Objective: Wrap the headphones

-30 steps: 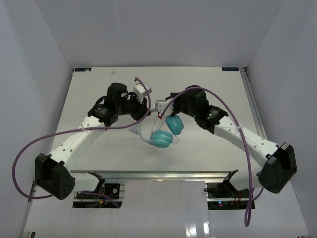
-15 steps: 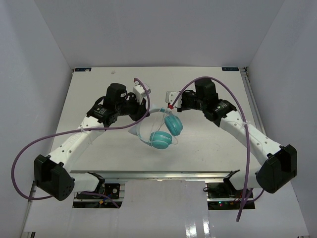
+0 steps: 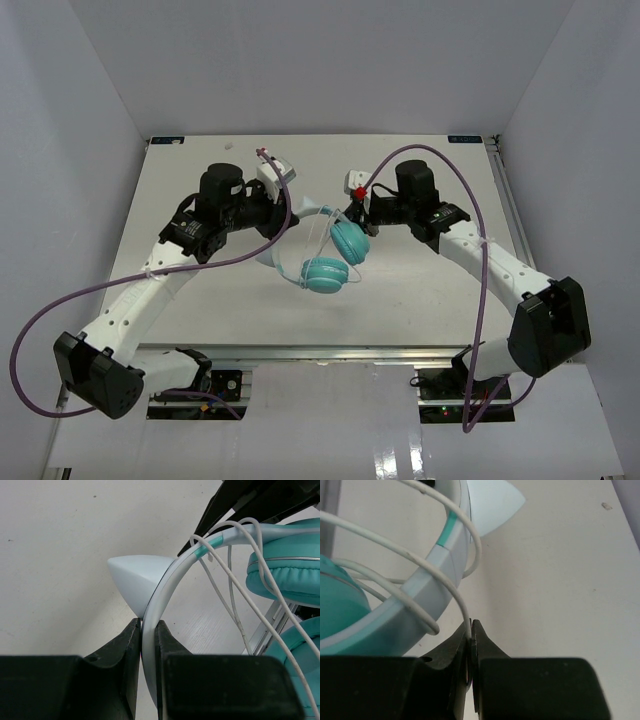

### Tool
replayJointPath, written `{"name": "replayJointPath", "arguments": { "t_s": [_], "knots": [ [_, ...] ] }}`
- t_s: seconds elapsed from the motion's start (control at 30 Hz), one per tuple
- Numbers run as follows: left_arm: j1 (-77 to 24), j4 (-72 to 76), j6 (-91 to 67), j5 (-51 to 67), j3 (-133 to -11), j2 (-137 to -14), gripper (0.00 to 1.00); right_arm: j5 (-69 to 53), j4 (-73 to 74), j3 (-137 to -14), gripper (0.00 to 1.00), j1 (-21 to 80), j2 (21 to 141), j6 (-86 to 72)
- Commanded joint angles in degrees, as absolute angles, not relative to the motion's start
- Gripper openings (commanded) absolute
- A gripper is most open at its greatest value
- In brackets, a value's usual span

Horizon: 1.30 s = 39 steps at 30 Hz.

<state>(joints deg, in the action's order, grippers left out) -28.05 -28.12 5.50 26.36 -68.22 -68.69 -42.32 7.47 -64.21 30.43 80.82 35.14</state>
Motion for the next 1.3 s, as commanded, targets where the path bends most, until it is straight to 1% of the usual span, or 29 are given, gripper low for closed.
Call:
{"name": "replayJointPath", "arguments": {
  "t_s": [0.0,0.13,0.17,0.23,0.43,0.57,0.67,0.83,0.97,1.1,1.27],
  "knots": [
    [-28.12,-23.82,1.41,23.37,-71.77,-64.98,0.00,-53.73,-8.51,-60.90,0.08,28.23,81.13,14.62],
    [-28.12,-20.16,-1.85,18.88,-70.66,-64.97,0.00,-57.76,-23.05,-55.70,0.08,26.89,82.92,-3.79],
    [-28.12,-18.44,-2.14,17.57,-69.56,-65.17,0.00,-58.04,-24.79,-55.28,0.08,26.82,83.40,-8.33],
    [-28.12,-15.74,-3.28,15.57,-67.85,-65.60,0.00,-57.87,-30.31,-54.13,0.08,26.63,85.61,-13.83],
    [-27.86,-2.56,-5.97,8.75,-60.75,-69.65,0.00,-53.33,-33.34,-54.17,0.08,26.28,93.26,-23.04],
    [-26.62,7.15,-8.36,5.97,-56.49,-74.43,0.00,-51.61,-34.67,-56.26,0.08,25.61,100.46,-28.61],
    [-25.69,13.44,-9.30,4.88,-54.19,-79.52,0.00,-52.46,-39.31,-58.32,0.09,25.07,107.84,-35.21],
    [-24.87,20.20,-9.23,3.61,-54.14,-88.58,0.00,-51.33,-39.99,-66.34,0.12,24.26,120.65,-38.84],
    [-24.79,24.57,-8.16,2.38,-55.81,-96.71,0.00,-48.87,-38.07,-71.68,0.13,23.92,125.94,-38.49],
    [-24.50,27.15,-7.30,1.51,-57.90,-102.99,0.00,-45.50,-33.20,-75.47,0.15,23.77,128.91,-35.16],
    [-23.70,27.86,-8.33,0.80,-60.98,-109.19,0.00,-43.29,-31.51,-75.61,0.17,23.01,129.80,-35.16]
  ]
}}
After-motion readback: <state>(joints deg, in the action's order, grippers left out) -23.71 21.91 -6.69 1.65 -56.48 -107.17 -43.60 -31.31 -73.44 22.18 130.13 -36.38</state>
